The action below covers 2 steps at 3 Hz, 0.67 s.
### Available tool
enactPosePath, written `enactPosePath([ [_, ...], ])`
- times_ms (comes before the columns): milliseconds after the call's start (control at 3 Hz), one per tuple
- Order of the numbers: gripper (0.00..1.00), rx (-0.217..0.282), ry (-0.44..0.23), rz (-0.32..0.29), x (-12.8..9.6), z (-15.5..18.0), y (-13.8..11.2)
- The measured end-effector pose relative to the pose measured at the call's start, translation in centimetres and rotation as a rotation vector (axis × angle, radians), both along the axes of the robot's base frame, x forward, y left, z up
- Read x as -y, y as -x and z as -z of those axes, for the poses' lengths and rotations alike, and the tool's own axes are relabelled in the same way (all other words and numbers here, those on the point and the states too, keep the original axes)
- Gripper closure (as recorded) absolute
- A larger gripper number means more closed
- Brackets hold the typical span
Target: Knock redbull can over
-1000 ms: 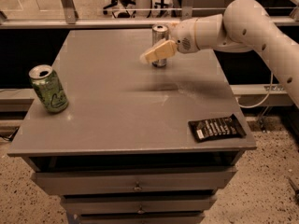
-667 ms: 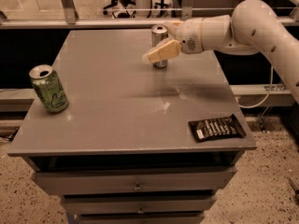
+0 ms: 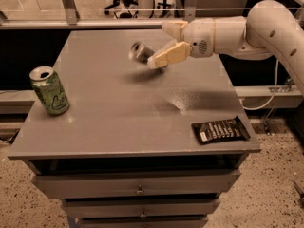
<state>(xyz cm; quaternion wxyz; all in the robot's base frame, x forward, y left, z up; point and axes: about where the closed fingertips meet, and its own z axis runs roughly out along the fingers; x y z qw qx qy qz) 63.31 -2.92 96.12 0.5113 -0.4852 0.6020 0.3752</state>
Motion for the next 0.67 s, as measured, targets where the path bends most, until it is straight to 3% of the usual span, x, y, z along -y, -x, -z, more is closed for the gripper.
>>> enactPosePath([
  [333,0.00,0.003,-0.032,-0.044,-0.27,-0.99,1.64],
  [667,0.00,0.003,-0.027,-0.025,0.36,-0.73,1.17],
])
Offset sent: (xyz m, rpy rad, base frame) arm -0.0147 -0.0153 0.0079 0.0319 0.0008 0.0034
